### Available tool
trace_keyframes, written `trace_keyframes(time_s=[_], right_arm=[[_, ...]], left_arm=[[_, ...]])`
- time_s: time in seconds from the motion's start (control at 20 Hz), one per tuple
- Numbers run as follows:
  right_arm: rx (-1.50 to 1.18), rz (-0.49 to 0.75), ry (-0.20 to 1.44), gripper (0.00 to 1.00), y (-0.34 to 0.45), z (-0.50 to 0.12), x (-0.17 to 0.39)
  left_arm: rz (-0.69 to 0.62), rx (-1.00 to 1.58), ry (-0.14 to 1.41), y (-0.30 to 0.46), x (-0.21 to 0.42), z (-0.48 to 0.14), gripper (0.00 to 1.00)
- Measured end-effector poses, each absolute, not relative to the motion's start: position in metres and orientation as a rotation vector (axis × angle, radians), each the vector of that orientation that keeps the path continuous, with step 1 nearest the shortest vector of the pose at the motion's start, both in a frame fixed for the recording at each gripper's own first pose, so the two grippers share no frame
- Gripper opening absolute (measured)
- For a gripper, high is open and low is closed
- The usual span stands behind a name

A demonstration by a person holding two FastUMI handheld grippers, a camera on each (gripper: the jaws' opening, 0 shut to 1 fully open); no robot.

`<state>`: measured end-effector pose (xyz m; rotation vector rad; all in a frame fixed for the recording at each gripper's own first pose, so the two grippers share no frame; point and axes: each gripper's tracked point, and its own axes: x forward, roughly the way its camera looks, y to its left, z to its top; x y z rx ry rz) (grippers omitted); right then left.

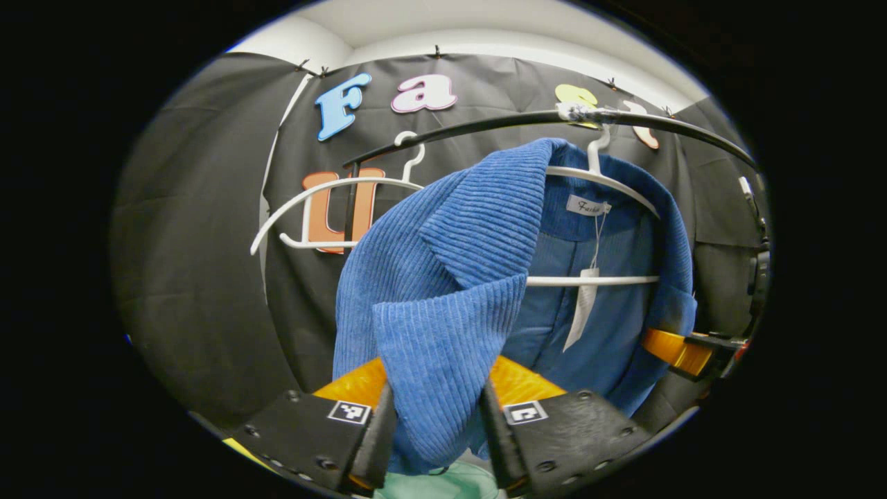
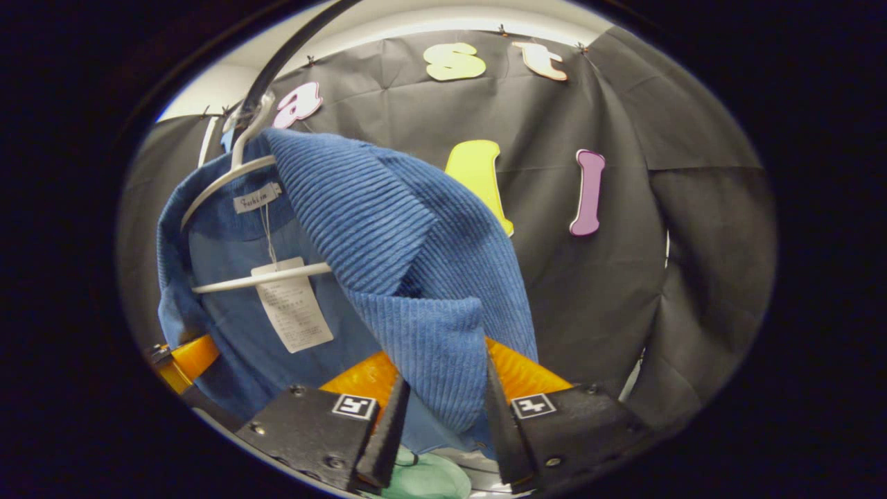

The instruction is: Grasp the clothes on the hanger with both hands and then place them into the laundry hamper below.

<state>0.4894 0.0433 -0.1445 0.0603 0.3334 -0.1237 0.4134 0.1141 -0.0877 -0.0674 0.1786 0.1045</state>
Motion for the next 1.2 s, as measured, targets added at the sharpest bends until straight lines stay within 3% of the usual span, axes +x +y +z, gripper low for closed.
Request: trace_keyframes(time_s=[0.05,0.2,0.25,0.3,0.35,0.4,0.5,0.55,0.8,0.85,0.9,1.2], right_arm=[[0.085,-0.116,0.316,0.52,0.037,-0.14,0.487],[0.202,-0.071,0.302,0.24,0.024,-0.128,0.489],[0.246,-0.043,0.307,0.21,0.022,-0.122,0.49],[0.275,-0.03,0.314,0.18,0.017,-0.119,0.492],[0.29,-0.013,0.315,0.16,0.012,-0.115,0.494],[0.294,-0.004,0.307,0.14,0.009,-0.11,0.498],[0.298,0.015,0.291,0.12,0.001,-0.101,0.5],[0.306,0.024,0.286,0.12,-0.003,-0.098,0.502],[0.423,0.069,0.261,0.12,-0.019,-0.076,0.509],[0.443,0.073,0.251,0.12,-0.024,-0.071,0.511],[0.449,0.076,0.244,0.12,-0.028,-0.066,0.515],[0.449,0.091,0.218,0.11,-0.036,-0.043,0.532]], left_arm=[[0.117,-0.065,0.178,0.117,0.412,-0.087,0.42],[0.124,-0.085,0.182,0.123,0.41,-0.079,0.22],[0.133,-0.093,0.18,0.127,0.404,-0.073,0.16],[0.133,-0.104,0.176,0.131,0.407,-0.07,0.01],[0.123,-0.121,0.186,0.131,0.405,-0.068,0.12],[0.125,-0.132,0.193,0.133,0.404,-0.067,0.07],[0.135,-0.135,0.192,0.139,0.404,-0.06,0.12],[0.148,-0.129,0.18,0.144,0.404,-0.056,0.07],[0.168,-0.184,0.144,0.161,0.402,-0.032,0.06],[0.175,-0.191,0.135,0.166,0.402,-0.027,0.06],[0.179,-0.192,0.129,0.17,0.403,-0.022,0.12],[0.177,-0.181,0.094,0.188,0.406,0.003,0.12]])
